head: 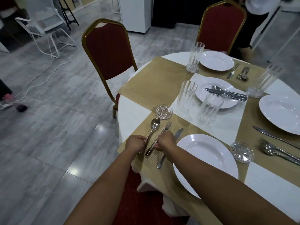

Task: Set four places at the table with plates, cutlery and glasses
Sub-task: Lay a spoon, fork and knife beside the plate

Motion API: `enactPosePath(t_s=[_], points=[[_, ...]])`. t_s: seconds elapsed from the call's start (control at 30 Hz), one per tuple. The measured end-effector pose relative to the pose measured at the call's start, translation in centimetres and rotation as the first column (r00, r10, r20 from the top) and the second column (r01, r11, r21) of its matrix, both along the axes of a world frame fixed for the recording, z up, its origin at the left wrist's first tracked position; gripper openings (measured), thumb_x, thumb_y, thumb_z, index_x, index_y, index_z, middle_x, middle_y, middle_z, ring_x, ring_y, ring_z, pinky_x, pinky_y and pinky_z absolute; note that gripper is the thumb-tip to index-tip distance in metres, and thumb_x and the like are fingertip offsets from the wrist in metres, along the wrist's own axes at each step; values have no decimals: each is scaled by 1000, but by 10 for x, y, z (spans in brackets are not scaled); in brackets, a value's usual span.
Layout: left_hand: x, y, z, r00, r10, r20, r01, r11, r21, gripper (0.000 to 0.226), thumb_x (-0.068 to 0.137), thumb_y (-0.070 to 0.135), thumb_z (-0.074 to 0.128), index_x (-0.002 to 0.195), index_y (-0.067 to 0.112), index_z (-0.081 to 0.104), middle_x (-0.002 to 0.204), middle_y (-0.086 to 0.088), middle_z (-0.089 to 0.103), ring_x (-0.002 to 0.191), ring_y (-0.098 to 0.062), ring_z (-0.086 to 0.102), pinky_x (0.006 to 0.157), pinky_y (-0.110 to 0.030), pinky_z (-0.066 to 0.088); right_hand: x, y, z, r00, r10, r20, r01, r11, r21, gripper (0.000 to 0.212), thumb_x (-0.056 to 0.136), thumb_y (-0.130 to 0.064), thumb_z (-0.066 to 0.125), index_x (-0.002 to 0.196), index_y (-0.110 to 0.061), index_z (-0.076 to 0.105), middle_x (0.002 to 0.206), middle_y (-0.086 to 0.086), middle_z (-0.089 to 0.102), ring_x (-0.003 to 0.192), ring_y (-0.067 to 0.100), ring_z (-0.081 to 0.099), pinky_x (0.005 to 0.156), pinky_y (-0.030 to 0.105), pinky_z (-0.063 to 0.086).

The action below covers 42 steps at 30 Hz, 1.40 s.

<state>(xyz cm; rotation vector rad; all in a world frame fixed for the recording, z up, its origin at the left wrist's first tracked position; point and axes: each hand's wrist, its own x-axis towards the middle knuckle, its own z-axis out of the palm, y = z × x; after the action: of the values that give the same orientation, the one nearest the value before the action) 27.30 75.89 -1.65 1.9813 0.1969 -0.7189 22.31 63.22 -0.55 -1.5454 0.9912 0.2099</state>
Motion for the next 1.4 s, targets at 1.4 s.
enactPosePath(t_s=[1.4], points=[[-12,2,-11,891,-375,256,299,909,290,7,78,16,74,81,21,69,77,3,67,77,-15,65,70,-28,51,8,15,-63,994,-11,-111,-25,949,-314,16,82,-5,58,95,-4,67,86,14,73,77,32,73,70,45,62]])
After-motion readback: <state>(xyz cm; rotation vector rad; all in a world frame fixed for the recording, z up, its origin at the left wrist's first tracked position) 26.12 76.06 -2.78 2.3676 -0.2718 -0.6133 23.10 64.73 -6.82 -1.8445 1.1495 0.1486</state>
